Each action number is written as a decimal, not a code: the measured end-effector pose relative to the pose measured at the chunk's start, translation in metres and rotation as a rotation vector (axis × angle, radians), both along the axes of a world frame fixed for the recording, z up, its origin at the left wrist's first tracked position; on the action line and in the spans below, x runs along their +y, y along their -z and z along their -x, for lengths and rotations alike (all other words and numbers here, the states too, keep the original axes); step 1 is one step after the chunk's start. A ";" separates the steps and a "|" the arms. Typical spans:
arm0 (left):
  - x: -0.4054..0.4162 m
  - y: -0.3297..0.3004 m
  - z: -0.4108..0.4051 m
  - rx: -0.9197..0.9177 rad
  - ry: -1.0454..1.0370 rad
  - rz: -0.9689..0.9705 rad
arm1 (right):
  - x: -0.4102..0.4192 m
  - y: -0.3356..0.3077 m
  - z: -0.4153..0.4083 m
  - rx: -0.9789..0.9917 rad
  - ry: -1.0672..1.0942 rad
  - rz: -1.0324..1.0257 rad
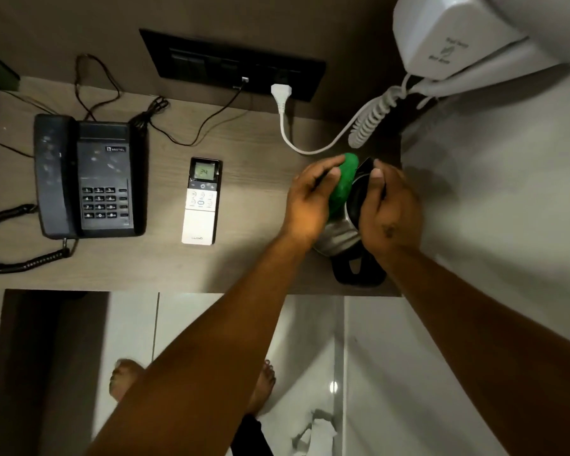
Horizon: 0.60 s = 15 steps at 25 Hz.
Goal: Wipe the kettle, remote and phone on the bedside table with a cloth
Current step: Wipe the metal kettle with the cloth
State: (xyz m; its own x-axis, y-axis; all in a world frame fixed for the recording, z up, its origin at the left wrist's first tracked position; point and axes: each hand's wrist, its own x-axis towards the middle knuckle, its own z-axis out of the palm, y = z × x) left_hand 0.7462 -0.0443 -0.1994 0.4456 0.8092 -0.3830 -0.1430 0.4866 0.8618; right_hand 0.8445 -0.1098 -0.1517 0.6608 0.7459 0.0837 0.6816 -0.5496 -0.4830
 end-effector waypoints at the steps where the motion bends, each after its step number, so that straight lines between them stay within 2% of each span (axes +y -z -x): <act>1: -0.009 0.013 0.001 0.046 -0.023 -0.039 | 0.000 0.000 0.000 -0.003 -0.006 -0.007; 2: -0.016 0.025 0.004 0.105 -0.055 0.001 | 0.000 0.001 0.000 0.000 -0.007 -0.013; 4: -0.043 0.043 0.018 0.189 -0.136 0.213 | 0.001 0.001 0.000 0.010 -0.003 -0.009; 6: -0.082 0.041 0.021 0.117 -0.189 0.428 | 0.000 0.002 0.000 0.008 -0.007 -0.006; 7: -0.095 0.032 0.016 0.023 -0.231 0.540 | 0.000 0.002 -0.001 0.009 -0.009 -0.006; 9: -0.094 0.030 0.006 -0.009 -0.307 0.640 | -0.001 0.002 -0.001 0.015 -0.006 0.002; 12: -0.035 0.050 0.004 0.196 -0.237 0.482 | -0.001 0.003 0.000 0.011 -0.006 -0.009; 15: 0.021 0.045 -0.004 0.236 0.044 0.252 | -0.002 0.002 -0.001 -0.012 -0.006 -0.017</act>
